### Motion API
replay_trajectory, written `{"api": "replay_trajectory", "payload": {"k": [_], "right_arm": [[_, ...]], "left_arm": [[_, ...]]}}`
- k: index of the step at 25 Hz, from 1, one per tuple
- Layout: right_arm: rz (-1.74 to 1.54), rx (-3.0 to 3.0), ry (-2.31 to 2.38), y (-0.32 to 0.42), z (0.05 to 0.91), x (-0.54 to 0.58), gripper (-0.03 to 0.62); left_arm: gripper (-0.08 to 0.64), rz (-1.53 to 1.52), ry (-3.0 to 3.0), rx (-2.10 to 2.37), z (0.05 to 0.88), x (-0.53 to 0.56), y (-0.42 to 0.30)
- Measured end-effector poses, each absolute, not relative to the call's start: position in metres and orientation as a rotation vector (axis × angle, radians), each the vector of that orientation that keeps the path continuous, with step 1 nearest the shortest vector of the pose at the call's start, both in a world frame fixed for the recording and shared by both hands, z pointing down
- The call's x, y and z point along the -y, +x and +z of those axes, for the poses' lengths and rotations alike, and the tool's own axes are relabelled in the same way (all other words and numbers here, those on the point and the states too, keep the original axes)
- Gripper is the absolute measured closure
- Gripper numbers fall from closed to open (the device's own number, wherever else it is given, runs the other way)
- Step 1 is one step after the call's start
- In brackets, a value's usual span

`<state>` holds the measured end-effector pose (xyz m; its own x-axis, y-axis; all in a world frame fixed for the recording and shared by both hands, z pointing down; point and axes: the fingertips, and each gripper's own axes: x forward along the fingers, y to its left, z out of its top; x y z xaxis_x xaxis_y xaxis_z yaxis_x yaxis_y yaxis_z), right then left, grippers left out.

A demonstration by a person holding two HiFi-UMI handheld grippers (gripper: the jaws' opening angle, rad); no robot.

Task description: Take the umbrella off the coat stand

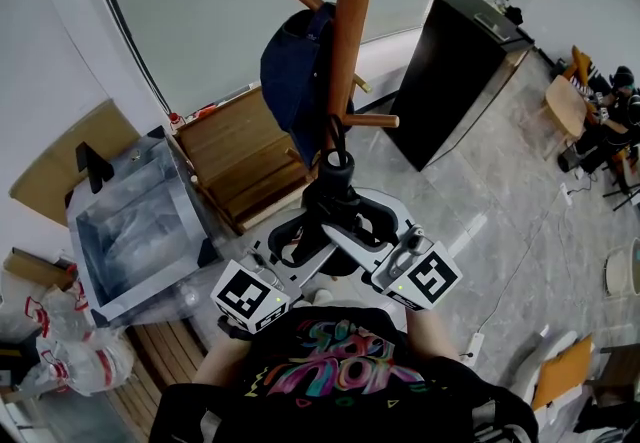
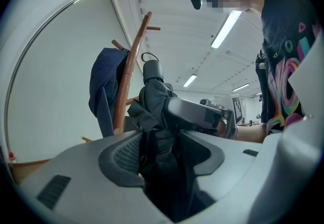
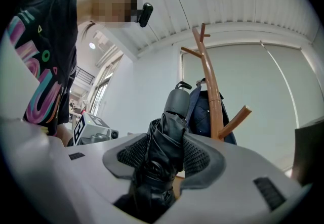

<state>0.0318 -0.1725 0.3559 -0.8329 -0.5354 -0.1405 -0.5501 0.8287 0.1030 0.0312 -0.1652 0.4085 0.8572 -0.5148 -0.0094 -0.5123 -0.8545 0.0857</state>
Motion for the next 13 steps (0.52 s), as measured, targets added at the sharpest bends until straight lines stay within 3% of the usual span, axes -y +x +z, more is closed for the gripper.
{"api": "replay_trajectory", "payload": {"k": [13], "right_arm": [[0.234,-2.880,-0.877,0.0336,0.3541,0.1746,0.371]], "left_arm": [[0.327,-0.064,2.968,0.790,0.4070,0.1685,0.0324]]}}
